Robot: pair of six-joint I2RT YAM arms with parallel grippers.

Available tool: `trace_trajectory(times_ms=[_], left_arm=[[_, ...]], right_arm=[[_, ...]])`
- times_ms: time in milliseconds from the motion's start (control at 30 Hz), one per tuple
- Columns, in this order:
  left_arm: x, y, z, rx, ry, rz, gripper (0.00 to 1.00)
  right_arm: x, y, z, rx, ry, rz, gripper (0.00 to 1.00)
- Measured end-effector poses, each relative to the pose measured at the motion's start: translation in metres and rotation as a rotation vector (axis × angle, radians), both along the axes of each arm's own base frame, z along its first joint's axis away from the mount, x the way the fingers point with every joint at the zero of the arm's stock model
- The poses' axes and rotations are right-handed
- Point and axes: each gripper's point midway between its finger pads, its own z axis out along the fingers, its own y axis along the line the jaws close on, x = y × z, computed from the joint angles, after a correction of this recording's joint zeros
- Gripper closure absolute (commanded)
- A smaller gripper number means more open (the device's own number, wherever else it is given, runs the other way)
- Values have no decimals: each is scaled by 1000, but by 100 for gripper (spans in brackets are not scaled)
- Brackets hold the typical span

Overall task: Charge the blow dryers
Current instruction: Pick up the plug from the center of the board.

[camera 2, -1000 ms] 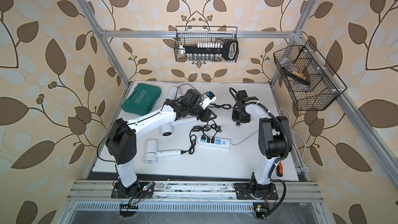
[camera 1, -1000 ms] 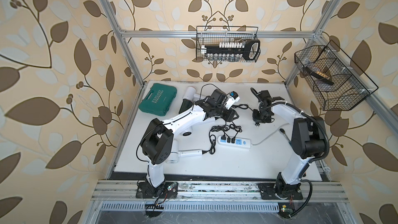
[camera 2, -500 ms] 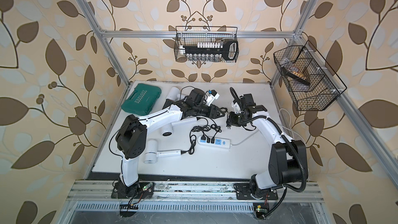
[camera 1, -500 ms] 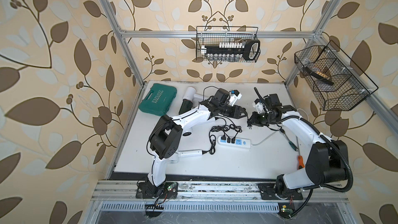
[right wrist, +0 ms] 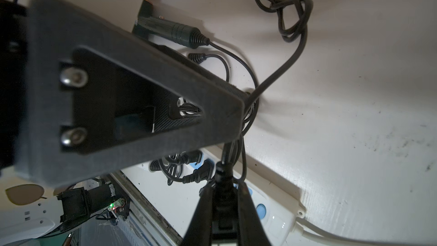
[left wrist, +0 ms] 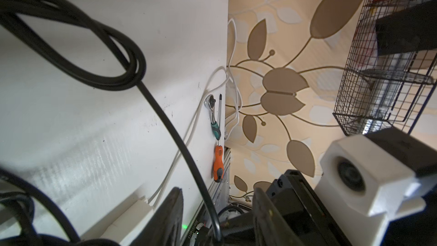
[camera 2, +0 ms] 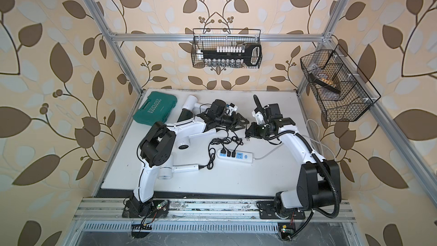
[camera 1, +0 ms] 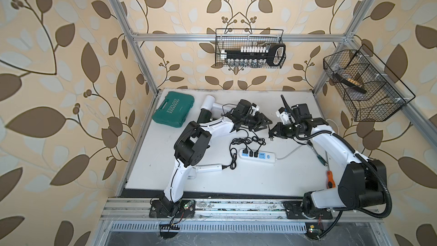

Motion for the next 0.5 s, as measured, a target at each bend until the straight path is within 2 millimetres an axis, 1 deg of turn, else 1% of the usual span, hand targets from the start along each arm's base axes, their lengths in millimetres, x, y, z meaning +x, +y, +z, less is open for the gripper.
trace_trajectory(times_ms=[167,233,333,433,500], left_arm=[[4,1,4,-2,79,18,51],[7,-3,5,-13,103,17,51],[9,-7,-3,-16,153,14,51],[8,-7,-16,2,212,20,52],[6,-7,-22,15,248,21,52]], right_arm=[[0,2,1,9,-3,4,100],[0,2,2,16,-4,7,100],[1,5,4,33,-7,12,100],[1,7,6,47,-7,14,100],[0,8,6,51,-6,16,100]])
